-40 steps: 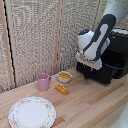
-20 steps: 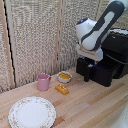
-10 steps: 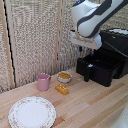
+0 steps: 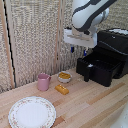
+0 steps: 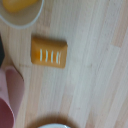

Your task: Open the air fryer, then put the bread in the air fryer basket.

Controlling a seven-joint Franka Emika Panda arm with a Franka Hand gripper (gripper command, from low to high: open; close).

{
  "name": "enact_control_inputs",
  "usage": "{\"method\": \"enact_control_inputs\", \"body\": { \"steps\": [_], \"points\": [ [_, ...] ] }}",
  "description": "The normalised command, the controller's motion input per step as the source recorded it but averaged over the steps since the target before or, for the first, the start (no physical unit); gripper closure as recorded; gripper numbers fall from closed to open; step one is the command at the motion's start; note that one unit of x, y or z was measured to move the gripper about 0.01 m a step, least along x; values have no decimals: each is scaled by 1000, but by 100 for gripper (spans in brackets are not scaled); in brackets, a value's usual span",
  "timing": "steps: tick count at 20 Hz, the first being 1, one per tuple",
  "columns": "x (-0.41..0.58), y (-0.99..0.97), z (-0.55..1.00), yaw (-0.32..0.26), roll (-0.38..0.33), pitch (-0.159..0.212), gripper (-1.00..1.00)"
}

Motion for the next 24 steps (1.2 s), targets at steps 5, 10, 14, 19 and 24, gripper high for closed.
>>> {"method": "enact_control_inputs", "body": {
  "steps": [5, 10, 14, 19, 24],
  "points": [
    [95, 19, -23, 319, 146, 71, -100],
    [66, 174, -2, 305, -3, 105, -100],
    [49, 291, -167, 253, -33, 74, -100],
    [31, 343, -277, 251, 0, 41, -100],
    [26, 177, -294, 305, 17, 27, -100]
  ]
}}
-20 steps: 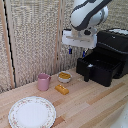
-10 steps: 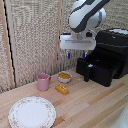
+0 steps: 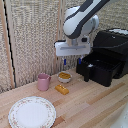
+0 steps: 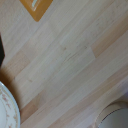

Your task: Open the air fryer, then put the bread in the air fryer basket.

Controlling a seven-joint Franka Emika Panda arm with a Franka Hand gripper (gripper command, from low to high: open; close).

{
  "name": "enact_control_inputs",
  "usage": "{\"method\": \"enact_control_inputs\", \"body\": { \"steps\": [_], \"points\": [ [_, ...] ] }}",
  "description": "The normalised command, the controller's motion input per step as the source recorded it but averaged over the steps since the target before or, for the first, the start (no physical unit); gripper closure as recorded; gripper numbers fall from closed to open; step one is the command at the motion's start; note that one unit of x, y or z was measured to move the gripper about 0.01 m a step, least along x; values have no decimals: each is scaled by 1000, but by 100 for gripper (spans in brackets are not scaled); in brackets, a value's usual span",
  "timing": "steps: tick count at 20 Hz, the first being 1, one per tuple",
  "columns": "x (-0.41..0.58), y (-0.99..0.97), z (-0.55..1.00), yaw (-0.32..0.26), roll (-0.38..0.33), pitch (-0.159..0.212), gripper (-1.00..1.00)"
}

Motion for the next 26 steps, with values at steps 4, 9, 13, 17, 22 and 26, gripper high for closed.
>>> {"method": "enact_control_inputs", "body": {
  "steps": [4, 9, 13, 17, 22, 26],
  "points": [
    [34, 185, -287, 303, 9, 26, -100],
    [0, 137, -393, 308, 21, 6, -100],
    [0, 163, -399, 288, 43, 0, -100],
    [0, 87, -341, 291, 39, -2, -100],
    [0, 123, -328, 269, 51, -28, -100],
    [0, 0, -232, 238, 5, -20, -100]
  ]
}}
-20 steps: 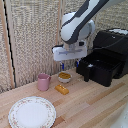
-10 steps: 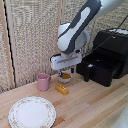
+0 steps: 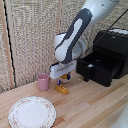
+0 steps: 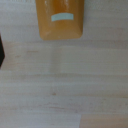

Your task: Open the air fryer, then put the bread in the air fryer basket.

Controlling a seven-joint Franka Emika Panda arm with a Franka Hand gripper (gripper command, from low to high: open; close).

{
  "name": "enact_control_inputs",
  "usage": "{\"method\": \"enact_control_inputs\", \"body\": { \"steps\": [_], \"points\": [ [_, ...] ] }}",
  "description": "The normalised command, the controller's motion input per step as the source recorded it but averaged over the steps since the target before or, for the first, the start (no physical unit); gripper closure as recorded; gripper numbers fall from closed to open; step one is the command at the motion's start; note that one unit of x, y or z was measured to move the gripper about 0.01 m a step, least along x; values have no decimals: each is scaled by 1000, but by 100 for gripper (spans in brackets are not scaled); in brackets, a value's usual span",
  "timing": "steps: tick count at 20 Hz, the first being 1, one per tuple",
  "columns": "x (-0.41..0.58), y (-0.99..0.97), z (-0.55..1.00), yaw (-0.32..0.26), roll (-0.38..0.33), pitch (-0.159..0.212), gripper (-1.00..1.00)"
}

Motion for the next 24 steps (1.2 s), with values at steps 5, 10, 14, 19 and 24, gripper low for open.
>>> {"method": "enact_control_inputs", "body": {
  "steps": [5, 10, 14, 19, 24],
  "points": [
    [0, -7, -226, 161, 0, -90, -100],
    [13, -1, -157, -16, 0, -106, -100],
    [50, 0, -194, -46, 0, -59, -100],
    [6, 0, -210, -20, 8, -6, -100],
    [0, -30, -72, -3, 45, 7, 100]
  ]
}}
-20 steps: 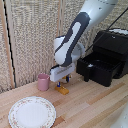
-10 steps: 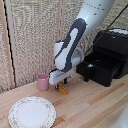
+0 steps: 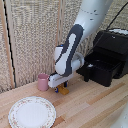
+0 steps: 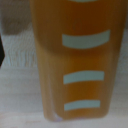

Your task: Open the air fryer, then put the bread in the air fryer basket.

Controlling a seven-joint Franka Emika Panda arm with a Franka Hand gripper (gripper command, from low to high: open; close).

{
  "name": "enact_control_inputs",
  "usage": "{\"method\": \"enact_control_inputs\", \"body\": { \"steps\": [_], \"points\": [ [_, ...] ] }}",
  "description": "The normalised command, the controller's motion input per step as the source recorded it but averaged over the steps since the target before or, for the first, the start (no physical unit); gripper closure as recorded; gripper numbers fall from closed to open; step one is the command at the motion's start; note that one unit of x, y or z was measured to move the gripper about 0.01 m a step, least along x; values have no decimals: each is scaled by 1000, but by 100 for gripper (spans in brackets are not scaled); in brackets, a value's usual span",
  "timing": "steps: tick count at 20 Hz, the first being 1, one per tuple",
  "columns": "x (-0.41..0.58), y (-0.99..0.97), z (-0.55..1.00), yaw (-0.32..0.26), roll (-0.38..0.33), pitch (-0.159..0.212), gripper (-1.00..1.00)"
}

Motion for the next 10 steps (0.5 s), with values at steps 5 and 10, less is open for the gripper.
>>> {"method": "enact_control_inputs", "body": {
  "steps": [5, 10],
  "points": [
    [-13, -30, -15, 3, 18, 0, 100],
    [63, -105, 69, -76, 80, 0, 100]
  ]
}}
